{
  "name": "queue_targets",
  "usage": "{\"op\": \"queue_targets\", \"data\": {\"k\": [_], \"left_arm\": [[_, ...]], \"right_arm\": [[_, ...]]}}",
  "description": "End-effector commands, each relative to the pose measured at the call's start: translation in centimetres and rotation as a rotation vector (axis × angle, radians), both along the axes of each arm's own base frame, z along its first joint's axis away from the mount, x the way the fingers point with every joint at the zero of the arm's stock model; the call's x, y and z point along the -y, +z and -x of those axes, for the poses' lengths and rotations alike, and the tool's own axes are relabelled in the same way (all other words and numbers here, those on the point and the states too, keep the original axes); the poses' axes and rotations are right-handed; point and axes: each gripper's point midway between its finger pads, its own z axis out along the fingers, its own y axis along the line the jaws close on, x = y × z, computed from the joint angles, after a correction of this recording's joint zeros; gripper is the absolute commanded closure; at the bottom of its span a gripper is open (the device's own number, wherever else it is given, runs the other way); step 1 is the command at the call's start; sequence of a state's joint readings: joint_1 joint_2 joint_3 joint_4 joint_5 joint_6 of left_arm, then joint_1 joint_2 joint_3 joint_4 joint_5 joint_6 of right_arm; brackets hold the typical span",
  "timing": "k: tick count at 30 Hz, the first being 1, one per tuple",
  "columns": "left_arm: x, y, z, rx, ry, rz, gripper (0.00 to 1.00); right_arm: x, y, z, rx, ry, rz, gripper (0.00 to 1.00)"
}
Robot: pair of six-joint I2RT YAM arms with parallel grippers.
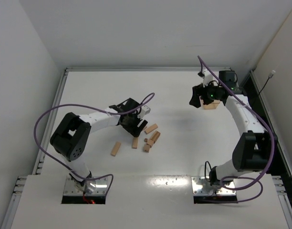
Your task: Build the wood block tower
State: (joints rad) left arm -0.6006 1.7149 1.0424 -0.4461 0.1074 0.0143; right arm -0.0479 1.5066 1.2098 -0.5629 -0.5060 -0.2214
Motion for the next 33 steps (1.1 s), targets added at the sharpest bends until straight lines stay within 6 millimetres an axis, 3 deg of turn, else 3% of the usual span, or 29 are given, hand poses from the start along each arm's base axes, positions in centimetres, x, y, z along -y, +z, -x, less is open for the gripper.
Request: {"op": "queue_targets", "data": {"k": [1, 5, 18, 23, 27, 33], "left_arm": [[1.8, 1.8, -2.5, 0.077, 0.002, 0.05, 0.31], [3.0, 1.8, -2.9, 0.075, -0.02, 0.072, 0.36], [3.9, -1.9, -1.9, -0.013, -0.04, 0.048, 0.53], [3.8, -2.4, -2.4, -0.003, -0.03, 0.031, 0.61], [3.7, -3.1, -3.3, 0.013, -0.015, 0.004, 0.77], [5.0, -3.1, -5.0, 0.024, -0.005, 0.018, 0.79]], "right_arm": [[-0.5, 0.1, -0.1, 0.016, 0.03, -0.011, 0.29], [-0.5, -0.2, -0.1, 0.007, 0.03, -0.011, 0.29], [-0.5, 0.0, -0.4, -0.003, 0.03, -0.012, 0.29], [-0.5, -0.1, -0.3, -0.012, 0.03, -0.012, 0.29], [-0.5, -0.5, -0.3, -0.021, 0.029, -0.013, 0.29], [-0.7, -0.4, -0.3, -0.021, 0.035, -0.02, 0.29]]}}
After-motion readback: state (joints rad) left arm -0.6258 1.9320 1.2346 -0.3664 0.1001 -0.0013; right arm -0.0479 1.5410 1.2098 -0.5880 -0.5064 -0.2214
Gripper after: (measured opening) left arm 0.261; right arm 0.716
